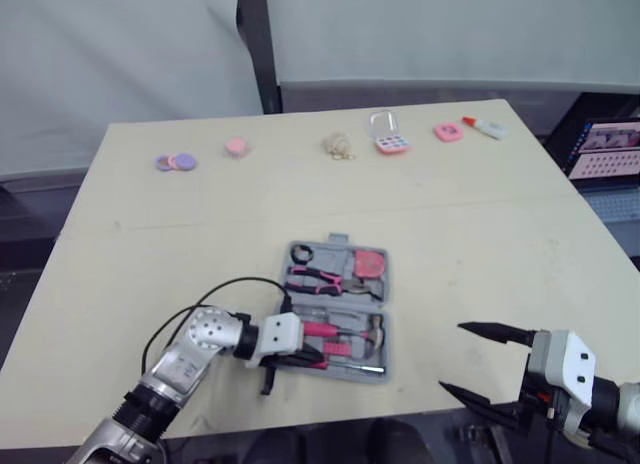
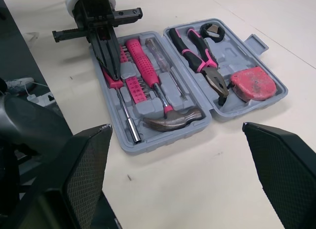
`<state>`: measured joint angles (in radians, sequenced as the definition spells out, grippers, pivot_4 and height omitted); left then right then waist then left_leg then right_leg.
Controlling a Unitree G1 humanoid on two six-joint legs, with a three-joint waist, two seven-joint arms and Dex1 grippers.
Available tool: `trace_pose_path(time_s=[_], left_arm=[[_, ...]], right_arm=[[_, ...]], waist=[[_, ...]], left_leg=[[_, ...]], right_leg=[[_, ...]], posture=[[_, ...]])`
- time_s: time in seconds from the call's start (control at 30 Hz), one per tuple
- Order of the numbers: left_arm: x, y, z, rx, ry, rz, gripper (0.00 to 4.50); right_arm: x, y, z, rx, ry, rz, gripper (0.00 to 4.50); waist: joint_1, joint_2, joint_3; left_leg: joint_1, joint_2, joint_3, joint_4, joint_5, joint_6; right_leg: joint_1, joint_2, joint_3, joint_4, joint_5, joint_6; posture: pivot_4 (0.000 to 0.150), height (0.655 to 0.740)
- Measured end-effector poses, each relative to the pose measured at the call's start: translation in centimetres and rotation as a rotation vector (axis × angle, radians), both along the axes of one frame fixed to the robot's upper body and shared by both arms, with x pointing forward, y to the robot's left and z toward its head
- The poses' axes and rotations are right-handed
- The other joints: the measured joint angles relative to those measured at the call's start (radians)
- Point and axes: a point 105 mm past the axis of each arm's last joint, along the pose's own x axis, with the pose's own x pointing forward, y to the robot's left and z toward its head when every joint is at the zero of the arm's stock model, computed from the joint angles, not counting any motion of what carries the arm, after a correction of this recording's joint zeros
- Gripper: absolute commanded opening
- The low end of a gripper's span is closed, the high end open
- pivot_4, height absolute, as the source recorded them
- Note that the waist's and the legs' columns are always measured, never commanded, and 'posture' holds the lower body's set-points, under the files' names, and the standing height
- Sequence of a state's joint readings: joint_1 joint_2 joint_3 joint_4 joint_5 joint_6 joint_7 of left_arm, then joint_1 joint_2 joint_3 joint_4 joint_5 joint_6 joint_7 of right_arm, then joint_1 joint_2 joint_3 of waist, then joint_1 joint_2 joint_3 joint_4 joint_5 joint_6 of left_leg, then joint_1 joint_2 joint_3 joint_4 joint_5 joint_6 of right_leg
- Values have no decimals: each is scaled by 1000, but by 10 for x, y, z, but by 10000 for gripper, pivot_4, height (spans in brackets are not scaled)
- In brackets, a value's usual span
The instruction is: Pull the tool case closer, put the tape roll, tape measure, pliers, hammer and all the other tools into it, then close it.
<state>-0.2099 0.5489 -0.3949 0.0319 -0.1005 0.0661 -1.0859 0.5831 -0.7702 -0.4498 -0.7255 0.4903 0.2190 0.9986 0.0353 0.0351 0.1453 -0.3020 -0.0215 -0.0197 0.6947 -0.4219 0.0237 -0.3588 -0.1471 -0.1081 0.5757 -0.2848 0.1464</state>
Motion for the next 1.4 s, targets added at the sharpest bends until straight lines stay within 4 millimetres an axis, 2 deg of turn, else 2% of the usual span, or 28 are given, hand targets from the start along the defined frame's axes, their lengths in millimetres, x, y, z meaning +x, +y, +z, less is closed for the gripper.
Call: trace_pose_path(time_s=[0.17, 0.23, 0.3, 0.4, 0.5, 0.6, 0.73, 0.77, 0.83, 0.97, 1.2, 1.3, 1.4], left_arm=[[-1, 19, 19, -76, 164, 139, 652], [4, 26, 47, -140, 165, 183, 652], [5, 34, 72, -186, 156, 207, 652], [-3, 53, 94, -200, 156, 257, 652], [-13, 75, 92, -191, 201, 344, 652], [-26, 94, 79, -190, 249, 444, 0], [-40, 123, 60, -146, 269, 583, 0], [-45, 131, 53, -124, 279, 620, 0], [-51, 138, 45, -103, 290, 647, 0], [-59, 150, 33, -55, 281, 699, 0], [-61, 157, 31, -61, 254, 747, 0], [-52, 156, 35, -67, 224, 747, 0], [-28, 154, 48, -87, 142, 739, 0]], right_arm=[[6, 0, 5, -8, -33, 6, 45000], [9, -2, 4, -18, -33, -3, 45000], [12, -4, 5, -24, -31, -23, 45000], [18, -11, 4, -41, -1, -82, 45000], [14, -19, -10, -73, 146, -134, 45000], [13, -17, -11, -34, 141, -167, 36475], [12, -10, -12, -5, 122, -172, 17312], [11, -9, -15, 3, 134, -174, 10192], [9, -8, -17, 10, 147, -177, 1351], [6, -3, -22, 38, 162, -179, 568], [0, -5, -27, 37, 175, -193, 568], [4, -7, -29, 16, 179, -207, 568], [13, -6, -25, 5, 153, -208, 568]], waist=[[-12, -3, 7], [-10, -6, 9], [-9, -7, 10], [-12, -7, 11], [-12, -8, 13], [-11, -9, 15], [-8, -11, 16], [-8, -12, 17], [-7, -12, 17], [-9, -12, 17], [-10, -12, 17], [-9, -12, 17], [-6, -12, 17]], left_leg=[[-4, 3, 0, 0, 0, -1], [-13, 3, -1, 5, 0, -1], [-16, 2, -2, 6, 0, 0], [-16, 2, -2, 4, 0, 0], [-16, 2, -2, 3, 0, 0], [-16, 2, -1, 4, 0, -1], [-16, 2, -1, 4, -1, -1], [-16, 2, -1, 4, -1, -1], [-16, 1, -1, 4, -1, -1], [-16, 1, -1, 4, -1, -1], [-16, 2, 0, 3, -1, -1], [-16, 2, 0, 4, -1, -1], [-16, 1, -1, 4, -1, -1]], right_leg=[[-6, 0, 0, 2, -2, 1], [-15, -1, 0, 8, -2, 1], [-17, -2, 1, 9, -2, 1], [-17, -2, 1, 8, -2, 1], [-17, -1, 1, 7, -2, 0], [-17, -1, 1, 6, -2, 0], [-17, -1, 2, 6, -2, 0], [-17, -1, 2, 6, -2, 0], [-17, -1, 2, 5, -2, 0], [-17, -1, 2, 5, -2, 0], [-18, -1, 2, 5, -2, 0], [-17, -1, 2, 5, -2, 0], [-17, -1, 2, 6, -2, 0]], posture=[[1500, 7400], [1500, 7400], [1500, 7400], [1500, 7400], [1500, 7400], [1500, 7400], [1500, 7400], [1500, 7400], [1500, 7400], [1500, 7400], [1500, 7400], [1500, 7400], [1500, 7400]])
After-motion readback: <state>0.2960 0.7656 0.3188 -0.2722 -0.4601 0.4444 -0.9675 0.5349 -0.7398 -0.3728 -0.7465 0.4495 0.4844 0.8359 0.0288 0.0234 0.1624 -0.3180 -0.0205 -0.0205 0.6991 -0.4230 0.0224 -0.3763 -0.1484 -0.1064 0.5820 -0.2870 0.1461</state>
